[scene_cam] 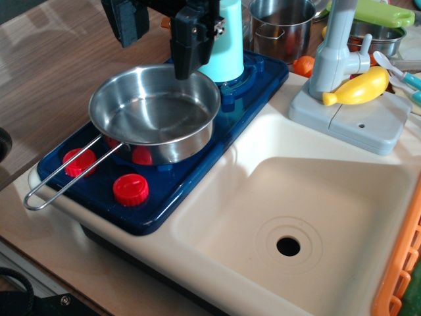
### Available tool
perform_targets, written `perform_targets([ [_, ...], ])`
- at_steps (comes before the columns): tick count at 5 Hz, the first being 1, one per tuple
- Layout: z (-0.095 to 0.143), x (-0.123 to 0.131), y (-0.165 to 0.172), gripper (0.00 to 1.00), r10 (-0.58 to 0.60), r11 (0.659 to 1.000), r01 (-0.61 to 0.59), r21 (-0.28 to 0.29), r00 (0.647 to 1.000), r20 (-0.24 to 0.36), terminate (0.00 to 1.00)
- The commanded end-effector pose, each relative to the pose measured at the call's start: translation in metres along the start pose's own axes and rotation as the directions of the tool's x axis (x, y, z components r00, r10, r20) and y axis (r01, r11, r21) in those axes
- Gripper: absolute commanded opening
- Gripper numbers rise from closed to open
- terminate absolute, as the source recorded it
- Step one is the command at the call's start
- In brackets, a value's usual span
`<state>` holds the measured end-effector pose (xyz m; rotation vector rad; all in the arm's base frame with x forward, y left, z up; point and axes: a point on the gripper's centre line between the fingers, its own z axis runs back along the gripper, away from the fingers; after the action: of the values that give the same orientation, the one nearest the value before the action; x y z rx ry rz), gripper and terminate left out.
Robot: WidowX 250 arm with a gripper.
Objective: Put pan from stove to sink
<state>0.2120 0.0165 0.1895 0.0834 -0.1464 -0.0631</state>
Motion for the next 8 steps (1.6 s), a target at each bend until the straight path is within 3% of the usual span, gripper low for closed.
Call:
perform_targets([
  [1,0.0,0.0,0.0,1.0,0.0,1.0,0.0,0.0,1.0,0.0,0.0],
  [3,-0.012,0.004,-0.026,1.0,0.008,1.0,-0.008,-0.002,1.0,0.023,0.0],
  [7,-0.048,-0.008,-0.028,1.0,0.087,0.993,-0.084,-0.08,0.996,0.031,0.0],
  [8,-0.056,-0.009,-0.03,0.0,0.095,0.993,-0.091,-0.075,0.995,0.04,0.0],
])
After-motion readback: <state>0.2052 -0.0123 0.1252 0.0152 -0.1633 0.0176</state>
